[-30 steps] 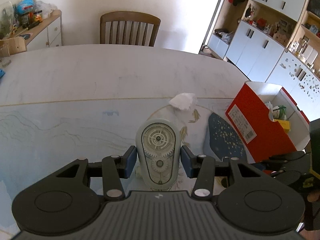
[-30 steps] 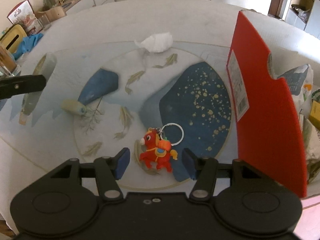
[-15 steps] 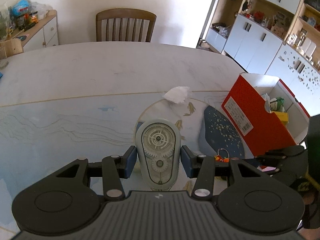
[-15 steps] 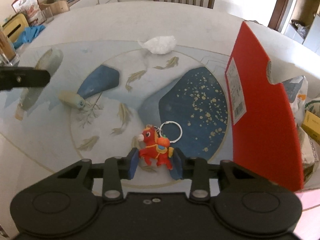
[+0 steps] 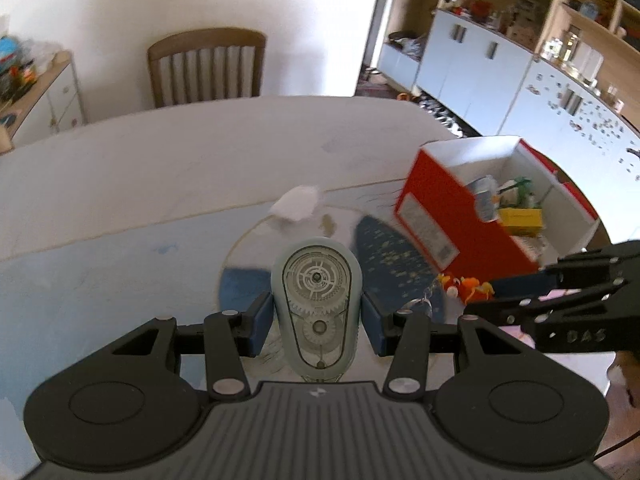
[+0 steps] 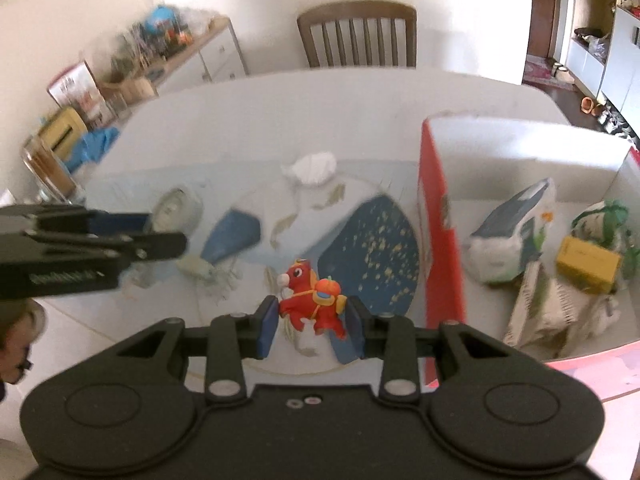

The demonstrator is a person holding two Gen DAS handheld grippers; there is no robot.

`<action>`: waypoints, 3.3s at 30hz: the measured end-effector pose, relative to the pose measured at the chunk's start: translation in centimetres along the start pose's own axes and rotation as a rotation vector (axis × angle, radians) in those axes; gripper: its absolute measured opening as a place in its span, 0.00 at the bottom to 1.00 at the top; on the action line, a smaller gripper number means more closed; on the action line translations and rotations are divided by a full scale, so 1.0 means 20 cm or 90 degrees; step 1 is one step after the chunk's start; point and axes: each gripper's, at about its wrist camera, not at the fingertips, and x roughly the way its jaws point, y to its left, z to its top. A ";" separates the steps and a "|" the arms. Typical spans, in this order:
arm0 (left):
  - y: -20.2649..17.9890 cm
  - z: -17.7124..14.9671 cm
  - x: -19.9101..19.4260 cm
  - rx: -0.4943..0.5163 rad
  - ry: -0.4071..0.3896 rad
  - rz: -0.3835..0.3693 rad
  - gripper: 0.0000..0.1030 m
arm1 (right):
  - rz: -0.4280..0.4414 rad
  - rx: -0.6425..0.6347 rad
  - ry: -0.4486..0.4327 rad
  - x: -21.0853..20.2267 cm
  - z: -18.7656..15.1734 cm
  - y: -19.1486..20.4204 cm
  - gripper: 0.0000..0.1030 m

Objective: Organize objects
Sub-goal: 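Carry the tape dispenser and orange plush into the shoebox and open both tools, then lift both tools out of the shoebox and return over the placemat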

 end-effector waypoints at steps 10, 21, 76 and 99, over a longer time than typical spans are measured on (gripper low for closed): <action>-0.28 0.15 -0.04 0.069 -0.031 -0.023 0.46 | -0.004 0.017 -0.088 -0.31 0.11 -0.18 0.34; -0.67 0.32 0.04 0.143 -0.035 -0.037 0.46 | -0.064 0.020 -0.144 -0.55 0.16 -0.52 0.34; -1.37 0.40 0.95 0.232 0.162 -0.012 0.51 | -0.076 0.029 -0.020 -0.26 -0.04 -1.20 0.48; -1.08 0.36 0.40 0.148 0.026 -0.064 0.63 | -0.058 0.023 -0.089 -0.46 0.01 -0.88 0.54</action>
